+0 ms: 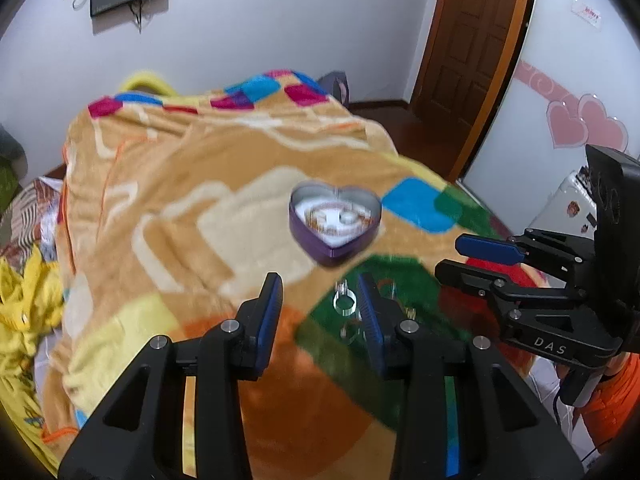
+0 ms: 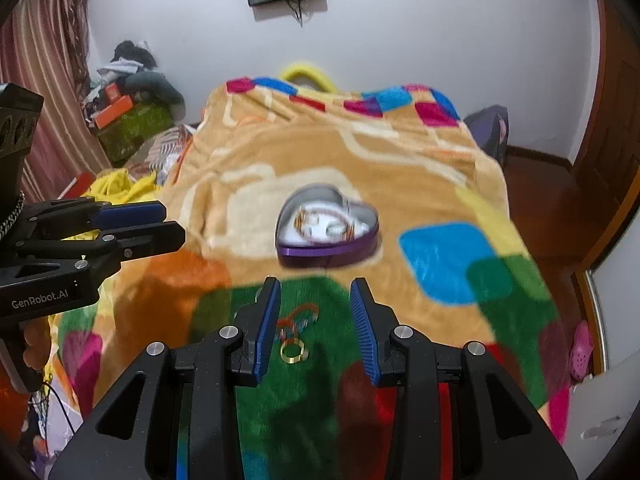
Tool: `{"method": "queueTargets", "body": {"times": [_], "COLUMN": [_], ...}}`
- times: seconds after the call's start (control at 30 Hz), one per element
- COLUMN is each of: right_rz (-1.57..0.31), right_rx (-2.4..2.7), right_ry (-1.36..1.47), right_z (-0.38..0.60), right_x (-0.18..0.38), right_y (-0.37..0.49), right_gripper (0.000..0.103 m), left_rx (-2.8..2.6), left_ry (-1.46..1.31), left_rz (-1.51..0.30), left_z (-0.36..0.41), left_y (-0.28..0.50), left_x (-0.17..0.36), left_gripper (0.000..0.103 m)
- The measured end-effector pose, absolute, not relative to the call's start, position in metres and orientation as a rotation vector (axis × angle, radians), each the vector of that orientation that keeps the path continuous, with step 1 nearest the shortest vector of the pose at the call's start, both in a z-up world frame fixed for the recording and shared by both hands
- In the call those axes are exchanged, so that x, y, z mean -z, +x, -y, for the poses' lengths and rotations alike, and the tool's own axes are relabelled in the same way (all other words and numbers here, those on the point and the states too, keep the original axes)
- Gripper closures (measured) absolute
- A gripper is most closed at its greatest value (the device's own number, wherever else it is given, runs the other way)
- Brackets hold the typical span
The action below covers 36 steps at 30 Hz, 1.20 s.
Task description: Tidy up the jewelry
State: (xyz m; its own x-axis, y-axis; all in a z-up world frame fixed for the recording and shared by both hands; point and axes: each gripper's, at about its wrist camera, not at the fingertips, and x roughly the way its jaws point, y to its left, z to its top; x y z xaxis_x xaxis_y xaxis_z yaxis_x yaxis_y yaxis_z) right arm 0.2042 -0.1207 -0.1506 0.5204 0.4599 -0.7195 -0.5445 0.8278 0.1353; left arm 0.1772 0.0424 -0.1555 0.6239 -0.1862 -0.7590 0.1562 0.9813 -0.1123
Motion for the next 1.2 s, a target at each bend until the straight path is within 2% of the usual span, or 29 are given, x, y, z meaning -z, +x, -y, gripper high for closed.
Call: {"method": "queueTargets", "body": {"times": [0.37, 0.73, 0.9, 1.2], "right_rz": [-0.936, -0.904, -0.893, -0.894], "right_rx": [-0.628, -0.651, -0.666, -0.663], "right_ry": [-0.13, -0.191, -0.186, -0.159], "right_z": [0.115, 0.103, 0.105, 0.117], "right_x": [0.193, 0.205, 0.204, 0.2], "right_y": [0.193, 0.191, 0.19, 0.189], "right_gripper": [0.07, 0.07, 0.083, 0.083], "left_rx": [0.227, 0.288, 0.293, 0.297], "left_ry": [-0.046, -0.028, -0.006, 0.031], "left_rz": [-0.953, -0.99, -0.991, -1.003], "left_z": [-0.034, -0.018, -0.009, 0.006], "left_y": [0.164, 0.164, 0.17, 0.183], "left_x": [0.197, 0.216, 0.219, 0.23], "left_gripper": [0.065, 0.086, 0.089, 0.091]}}
